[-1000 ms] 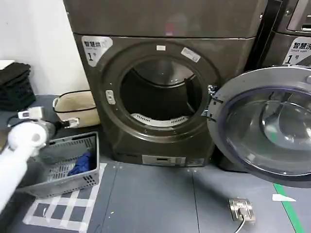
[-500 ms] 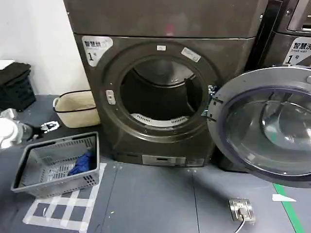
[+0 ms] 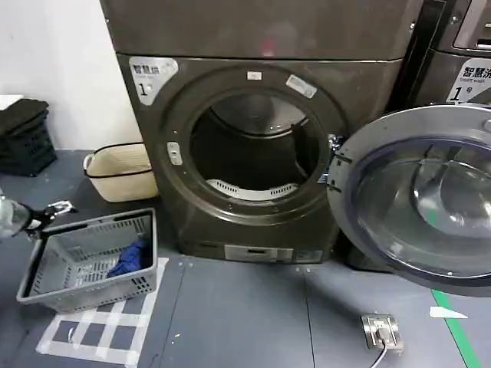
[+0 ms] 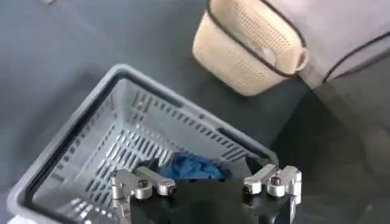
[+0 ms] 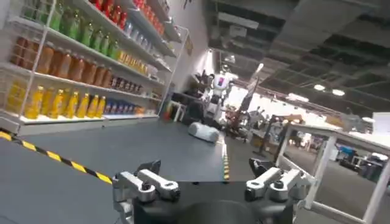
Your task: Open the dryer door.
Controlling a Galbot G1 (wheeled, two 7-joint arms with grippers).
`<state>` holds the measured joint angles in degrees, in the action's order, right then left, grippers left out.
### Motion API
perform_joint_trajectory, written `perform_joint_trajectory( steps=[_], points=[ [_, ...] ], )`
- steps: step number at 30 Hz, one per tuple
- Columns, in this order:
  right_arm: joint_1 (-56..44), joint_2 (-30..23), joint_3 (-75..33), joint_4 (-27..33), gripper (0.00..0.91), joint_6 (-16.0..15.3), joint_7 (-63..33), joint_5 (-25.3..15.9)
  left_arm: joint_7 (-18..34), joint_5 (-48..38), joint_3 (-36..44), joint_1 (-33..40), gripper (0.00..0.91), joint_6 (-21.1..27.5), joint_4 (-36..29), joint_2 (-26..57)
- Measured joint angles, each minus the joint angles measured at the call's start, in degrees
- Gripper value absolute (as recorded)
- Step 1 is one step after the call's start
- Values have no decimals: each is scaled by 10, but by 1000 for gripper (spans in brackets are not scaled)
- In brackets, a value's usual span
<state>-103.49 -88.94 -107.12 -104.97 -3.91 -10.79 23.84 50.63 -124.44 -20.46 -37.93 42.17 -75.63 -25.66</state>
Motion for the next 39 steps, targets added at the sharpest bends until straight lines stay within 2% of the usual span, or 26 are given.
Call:
perform_joint_trajectory(
  steps=[7, 17, 28, 39],
  points=[
    [3, 0, 1, -8, 907, 0, 3, 6, 10, -41, 1, 5, 907, 0, 29, -7],
    [3, -9, 1, -25, 907, 17, 2, 32, 81, -115, -15, -18, 907, 0, 12, -22],
    [0, -15, -2, -25, 907, 29, 2, 33, 79, -109, -16, -19, 907, 0, 18, -31],
    [-2, -13, -4, -13, 907, 17, -5, 26, 70, -98, -15, -18, 907, 0, 21, -27]
  ],
)
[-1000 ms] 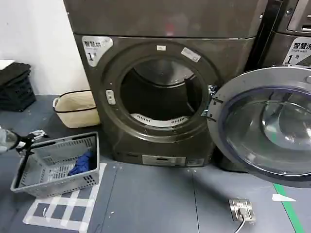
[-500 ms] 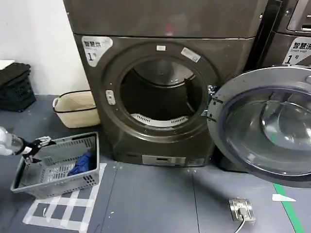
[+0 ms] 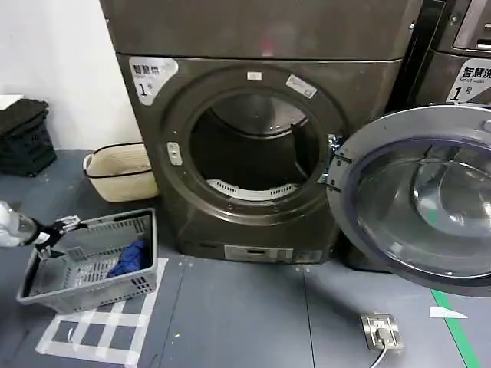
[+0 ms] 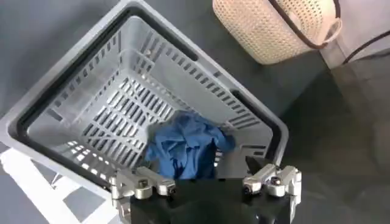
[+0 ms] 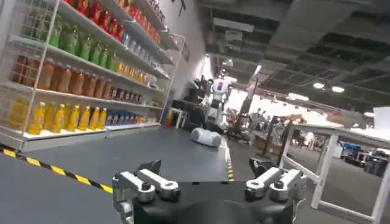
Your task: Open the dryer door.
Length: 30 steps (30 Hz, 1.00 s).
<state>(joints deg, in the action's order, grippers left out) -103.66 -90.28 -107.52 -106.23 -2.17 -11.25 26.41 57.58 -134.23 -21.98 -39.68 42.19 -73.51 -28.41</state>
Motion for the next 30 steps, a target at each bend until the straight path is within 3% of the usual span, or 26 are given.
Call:
perform_joint_trajectory(
  steps=[30],
  points=[
    [0, 1, -8, 23, 907, 11, -8, 2, -12, 29, 13, 6, 907, 0, 3, -2]
  ],
)
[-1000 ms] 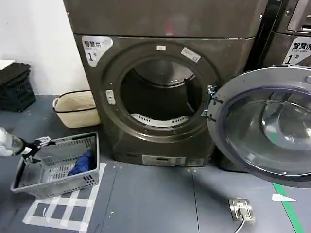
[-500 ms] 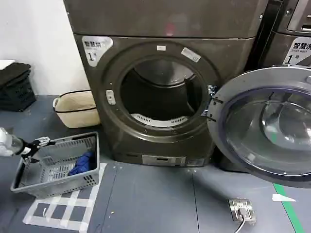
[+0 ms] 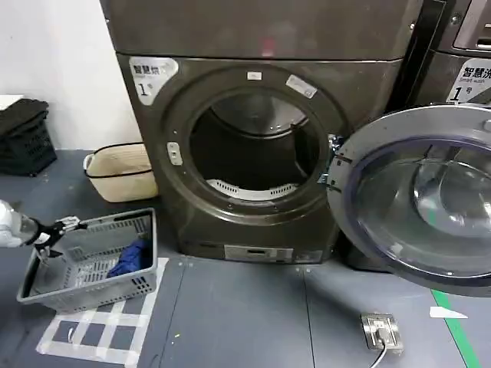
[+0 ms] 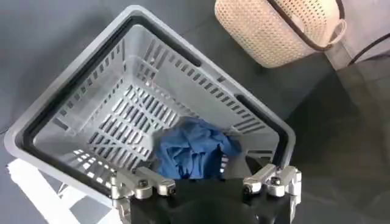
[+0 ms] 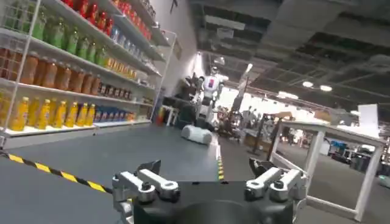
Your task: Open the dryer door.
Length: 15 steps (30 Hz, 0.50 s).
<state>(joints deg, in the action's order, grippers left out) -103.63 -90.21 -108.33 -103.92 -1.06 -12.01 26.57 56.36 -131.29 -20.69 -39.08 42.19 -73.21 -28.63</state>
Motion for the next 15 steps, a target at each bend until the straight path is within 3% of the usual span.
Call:
perform_joint_trajectory(
  steps=[15],
  points=[
    [1, 0, -5, 5, 907, 0, -13, 9, -6, 9, 0, -2, 907, 0, 2, -3]
  ],
)
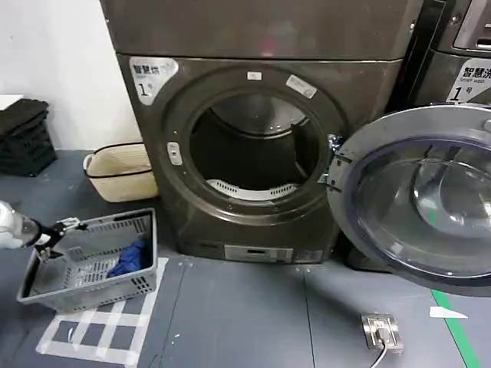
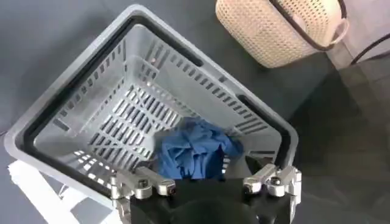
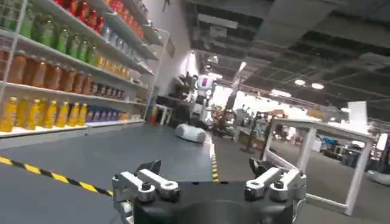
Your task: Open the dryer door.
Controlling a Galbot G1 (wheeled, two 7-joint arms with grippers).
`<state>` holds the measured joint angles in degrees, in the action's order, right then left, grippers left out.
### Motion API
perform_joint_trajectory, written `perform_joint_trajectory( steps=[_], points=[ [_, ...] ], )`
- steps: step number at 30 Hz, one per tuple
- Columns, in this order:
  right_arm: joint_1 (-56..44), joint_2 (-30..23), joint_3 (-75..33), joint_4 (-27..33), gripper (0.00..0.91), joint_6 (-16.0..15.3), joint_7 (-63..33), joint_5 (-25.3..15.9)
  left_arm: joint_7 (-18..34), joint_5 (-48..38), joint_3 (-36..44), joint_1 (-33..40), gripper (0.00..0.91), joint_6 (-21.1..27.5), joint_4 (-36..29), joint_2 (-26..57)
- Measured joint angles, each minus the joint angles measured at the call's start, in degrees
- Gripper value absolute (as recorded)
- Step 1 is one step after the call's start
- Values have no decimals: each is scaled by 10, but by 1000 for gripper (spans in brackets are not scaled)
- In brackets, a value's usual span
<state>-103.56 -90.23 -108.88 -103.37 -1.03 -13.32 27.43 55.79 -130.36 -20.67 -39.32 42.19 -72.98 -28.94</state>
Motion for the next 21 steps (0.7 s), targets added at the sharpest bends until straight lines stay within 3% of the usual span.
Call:
perform_joint_trajectory(
  steps=[21],
  points=[
    [4, 2, -7, 7, 907, -2, -7, 2, -5, 6, 0, -2, 907, 0, -2, 0]
  ],
)
